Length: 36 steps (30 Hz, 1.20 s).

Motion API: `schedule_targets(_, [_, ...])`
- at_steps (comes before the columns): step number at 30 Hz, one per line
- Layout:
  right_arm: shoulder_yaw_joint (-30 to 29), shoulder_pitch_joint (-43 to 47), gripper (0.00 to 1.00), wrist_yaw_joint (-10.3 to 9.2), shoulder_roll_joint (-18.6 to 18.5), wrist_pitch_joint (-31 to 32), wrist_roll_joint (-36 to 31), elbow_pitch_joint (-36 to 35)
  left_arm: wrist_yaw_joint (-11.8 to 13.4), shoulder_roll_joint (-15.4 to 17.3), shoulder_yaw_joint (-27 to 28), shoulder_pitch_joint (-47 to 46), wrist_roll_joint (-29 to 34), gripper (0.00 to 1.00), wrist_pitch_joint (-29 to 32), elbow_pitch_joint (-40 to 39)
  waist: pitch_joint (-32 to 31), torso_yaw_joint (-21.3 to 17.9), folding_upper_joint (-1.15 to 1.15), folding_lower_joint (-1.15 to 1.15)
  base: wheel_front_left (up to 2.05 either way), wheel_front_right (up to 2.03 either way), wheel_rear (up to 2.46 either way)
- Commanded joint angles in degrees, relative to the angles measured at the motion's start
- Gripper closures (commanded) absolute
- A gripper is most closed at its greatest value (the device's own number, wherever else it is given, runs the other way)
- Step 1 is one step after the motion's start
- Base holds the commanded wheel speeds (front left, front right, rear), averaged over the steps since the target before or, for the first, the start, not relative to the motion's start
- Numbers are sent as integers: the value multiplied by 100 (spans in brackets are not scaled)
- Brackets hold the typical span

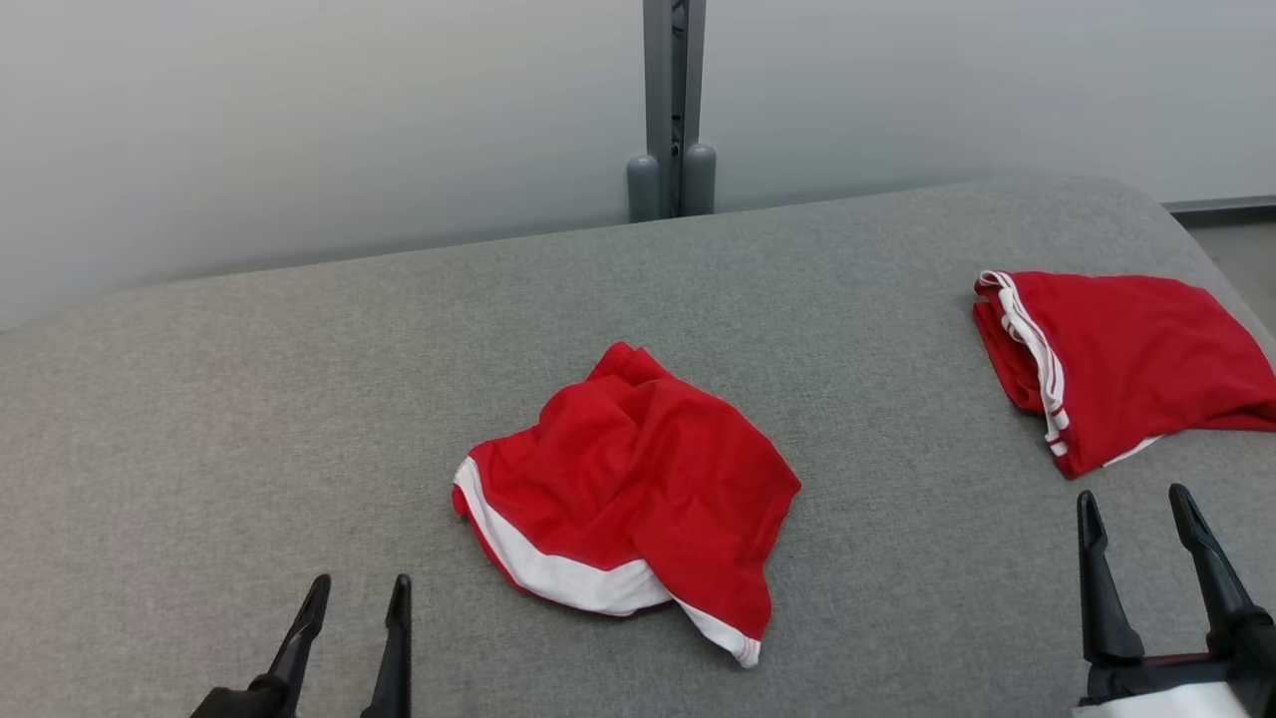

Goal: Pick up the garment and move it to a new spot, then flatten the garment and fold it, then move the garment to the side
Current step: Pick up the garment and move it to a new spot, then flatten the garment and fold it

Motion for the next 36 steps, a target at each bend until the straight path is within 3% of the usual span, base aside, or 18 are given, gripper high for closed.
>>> schedule_targets(1, [-85,70,0,1,-21,-1,-46,46,-106,-21,246,175,141,0,-28,12,-152,145,0,0,0,0,0])
schedule_targets(8, [-110,323,0,1,-19,-1,-131,514,-518,-556,1569,640,716,0,-29,-85,-296,246,0,0,0,0,0])
schedule_targets(15, [65,241,0,1,-20,-1,-42,588,-968,-833,2189,722,1105,0,-31,-109,-287,303,0,0,0,0,0])
schedule_targets(23, [118,204,0,1,-20,-1,-30,578,-1268,-972,2500,607,1296,0,-31,33,-278,319,0,0,0,0,0])
schedule_targets(36, [102,189,0,1,-20,-1,-48,584,-1318,-1018,2583,541,1322,0,-30,36,-236,278,0,0,0,0,0])
